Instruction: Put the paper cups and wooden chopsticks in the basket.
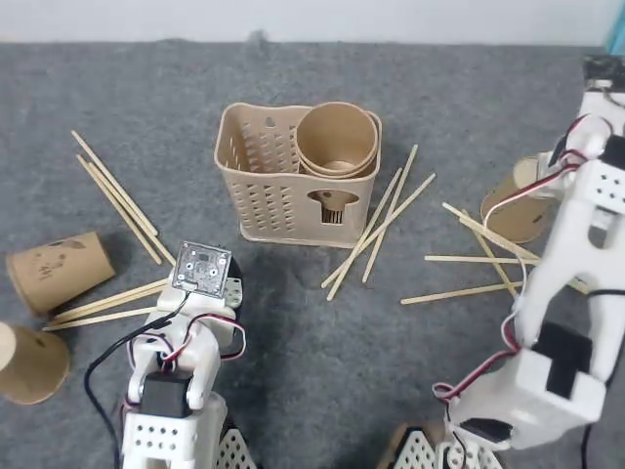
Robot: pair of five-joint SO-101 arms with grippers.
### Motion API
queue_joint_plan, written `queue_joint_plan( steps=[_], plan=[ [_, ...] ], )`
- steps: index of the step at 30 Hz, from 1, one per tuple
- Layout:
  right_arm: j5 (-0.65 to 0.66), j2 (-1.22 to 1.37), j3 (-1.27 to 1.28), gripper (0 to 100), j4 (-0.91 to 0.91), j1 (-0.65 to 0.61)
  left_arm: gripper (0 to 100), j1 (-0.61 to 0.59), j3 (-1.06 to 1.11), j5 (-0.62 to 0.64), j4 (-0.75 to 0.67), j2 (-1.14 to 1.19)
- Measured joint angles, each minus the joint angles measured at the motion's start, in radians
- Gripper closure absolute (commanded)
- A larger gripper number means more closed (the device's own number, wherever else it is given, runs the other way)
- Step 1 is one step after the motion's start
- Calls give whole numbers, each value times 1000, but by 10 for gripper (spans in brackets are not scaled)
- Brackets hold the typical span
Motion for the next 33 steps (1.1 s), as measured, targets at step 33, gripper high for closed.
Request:
queue_joint_plan(
  steps=[33],
  plan=[
    [101, 399, -353, 870, -2, 534, 985, -2, 0, 0, 0, 0]
  ],
)
